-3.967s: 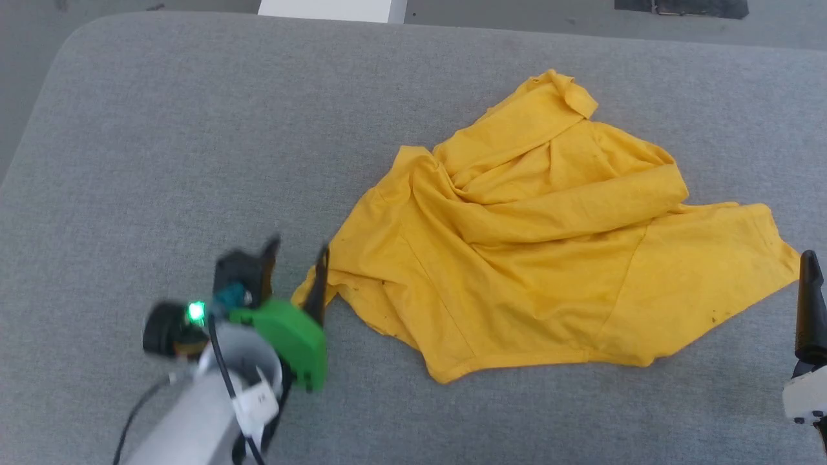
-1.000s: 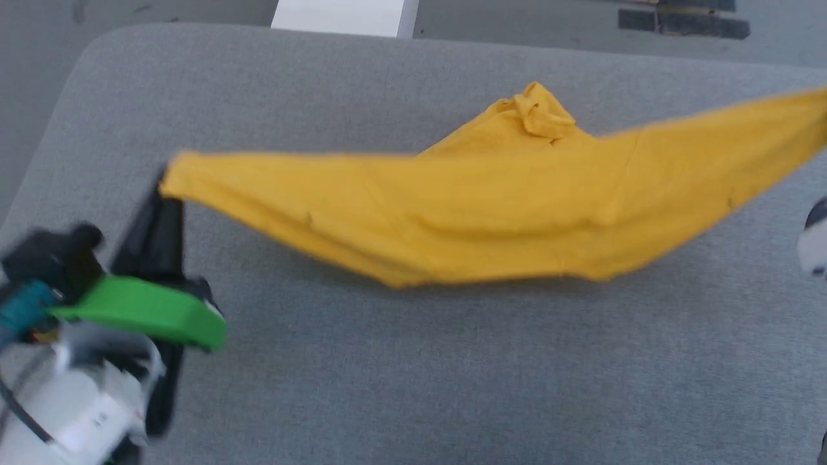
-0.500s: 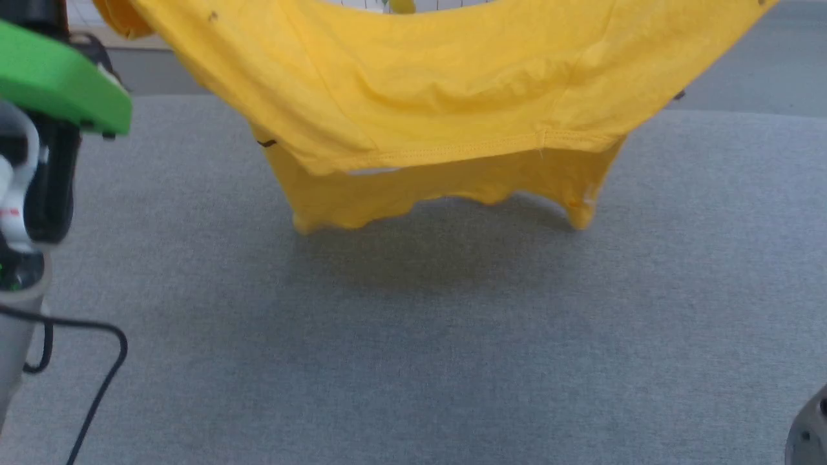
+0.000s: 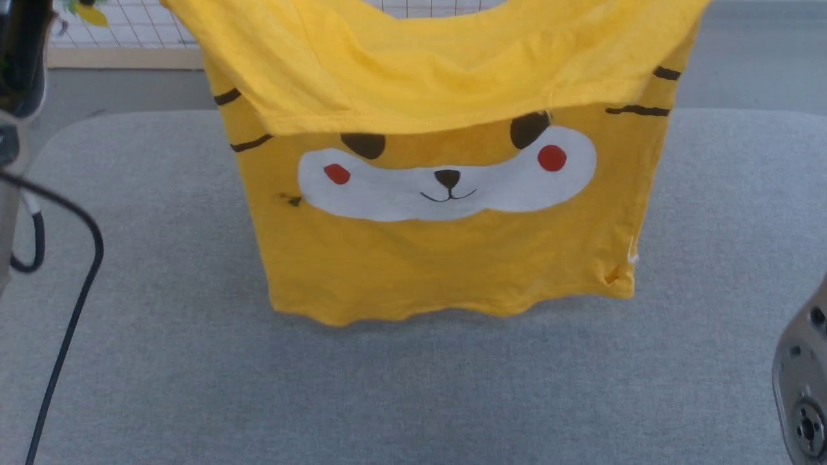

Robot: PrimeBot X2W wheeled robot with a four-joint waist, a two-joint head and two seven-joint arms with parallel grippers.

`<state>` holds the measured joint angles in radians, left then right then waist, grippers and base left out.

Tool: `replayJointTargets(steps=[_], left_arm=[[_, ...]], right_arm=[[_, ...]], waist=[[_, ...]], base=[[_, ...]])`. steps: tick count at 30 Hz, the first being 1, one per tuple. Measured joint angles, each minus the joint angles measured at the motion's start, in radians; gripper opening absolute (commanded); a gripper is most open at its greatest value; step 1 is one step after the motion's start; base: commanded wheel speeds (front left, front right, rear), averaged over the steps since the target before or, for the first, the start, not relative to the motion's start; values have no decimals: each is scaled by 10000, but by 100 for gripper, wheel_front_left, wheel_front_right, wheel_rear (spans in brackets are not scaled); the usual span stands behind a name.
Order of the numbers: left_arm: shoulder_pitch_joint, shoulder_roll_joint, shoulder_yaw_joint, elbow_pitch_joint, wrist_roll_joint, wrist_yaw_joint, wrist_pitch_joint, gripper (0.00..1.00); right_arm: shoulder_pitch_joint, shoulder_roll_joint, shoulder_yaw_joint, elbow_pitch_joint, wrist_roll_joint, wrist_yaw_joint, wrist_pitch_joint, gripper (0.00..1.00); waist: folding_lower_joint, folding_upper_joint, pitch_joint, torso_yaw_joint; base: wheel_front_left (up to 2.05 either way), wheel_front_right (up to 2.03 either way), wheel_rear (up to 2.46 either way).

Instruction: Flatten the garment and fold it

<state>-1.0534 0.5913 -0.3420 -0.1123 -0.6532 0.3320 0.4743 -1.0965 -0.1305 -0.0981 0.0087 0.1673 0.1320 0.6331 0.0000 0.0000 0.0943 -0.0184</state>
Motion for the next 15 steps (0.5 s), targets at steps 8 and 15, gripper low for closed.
replayJointTargets(steps=[8, 15], left_arm=[[-2561, -514, -263, 2297, 711, -61, -516, 0], [-4708, -1306, -280, 3783, 1333, -52, -1981, 0]], right_arm=[[-2359, 244, 213, 2270, -1030, 0, -888, 0], [-4593, 190, 383, 3988, -2059, 0, -2268, 0]], waist=[[0, 0, 1198, -161], [0, 0, 2484, -231]], base=[[0, 0, 0], [0, 0, 0]])
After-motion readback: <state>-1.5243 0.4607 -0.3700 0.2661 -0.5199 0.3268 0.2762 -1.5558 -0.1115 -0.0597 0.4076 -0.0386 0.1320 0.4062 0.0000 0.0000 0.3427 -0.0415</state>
